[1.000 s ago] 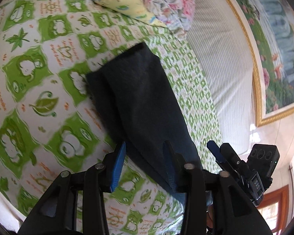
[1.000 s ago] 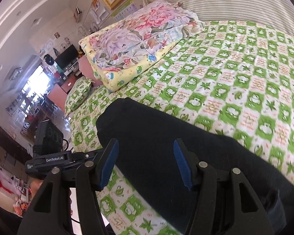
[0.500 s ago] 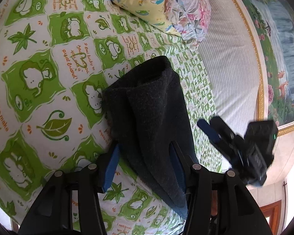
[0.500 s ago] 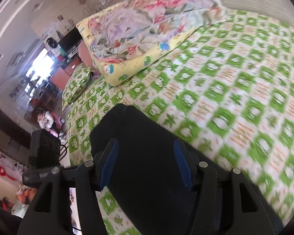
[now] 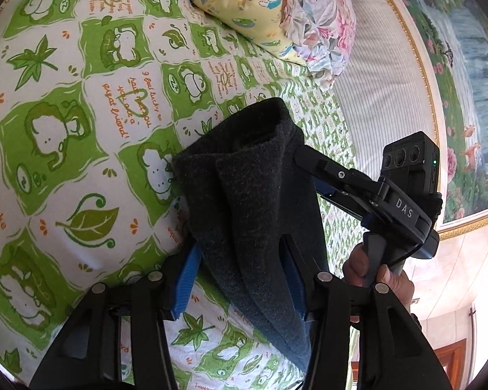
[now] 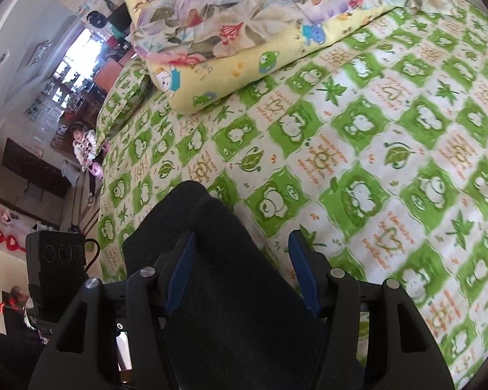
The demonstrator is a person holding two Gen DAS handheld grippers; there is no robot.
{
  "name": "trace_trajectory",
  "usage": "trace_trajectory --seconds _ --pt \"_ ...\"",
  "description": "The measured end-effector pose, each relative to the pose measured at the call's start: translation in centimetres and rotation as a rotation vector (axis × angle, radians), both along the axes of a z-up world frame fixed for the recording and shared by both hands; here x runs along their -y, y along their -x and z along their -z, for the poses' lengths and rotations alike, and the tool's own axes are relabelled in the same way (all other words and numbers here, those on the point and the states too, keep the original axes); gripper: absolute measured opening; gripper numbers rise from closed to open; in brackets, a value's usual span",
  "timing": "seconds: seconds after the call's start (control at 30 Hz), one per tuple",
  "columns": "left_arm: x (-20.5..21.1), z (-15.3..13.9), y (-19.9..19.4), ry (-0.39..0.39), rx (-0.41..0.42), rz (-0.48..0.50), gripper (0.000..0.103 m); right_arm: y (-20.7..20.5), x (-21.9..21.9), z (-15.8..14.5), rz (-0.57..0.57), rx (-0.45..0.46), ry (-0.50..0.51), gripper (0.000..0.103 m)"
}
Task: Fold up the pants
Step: 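Grasp the end of the folded pants again with both grippers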
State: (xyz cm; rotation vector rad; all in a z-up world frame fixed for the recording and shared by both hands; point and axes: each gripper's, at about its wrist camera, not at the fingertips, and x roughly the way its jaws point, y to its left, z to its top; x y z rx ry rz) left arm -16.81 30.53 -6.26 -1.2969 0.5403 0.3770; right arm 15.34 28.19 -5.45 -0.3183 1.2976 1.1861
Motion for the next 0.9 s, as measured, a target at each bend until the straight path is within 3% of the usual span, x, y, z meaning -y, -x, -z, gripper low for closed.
trace_trajectory --seconds 0.17,0.37,0.47,0.9 --pt "-0.3 0.1 -0.4 -0.008 -0.01 -0.014 0.041 0.7 -0.7 0.7 -0.025 -0.006 0.0 0.058" --pt "-0.1 -0.4 -0.8 -0.062 -0.048 -0.01 0.023 1.5 -0.7 0.8 0.003 0.01 -0.038 0.036" --pt "0.4 -1.1 -0.9 -0.08 -0.036 -0.002 0.016 2.0 0.0 0.2 0.03 0.031 -0.043 0.03" --pt "3.9 -6.1 -1.3 -0.206 0.053 0.041 0.015 4.9 7.0 -6.1 0.245 0.068 -0.273 0.025"
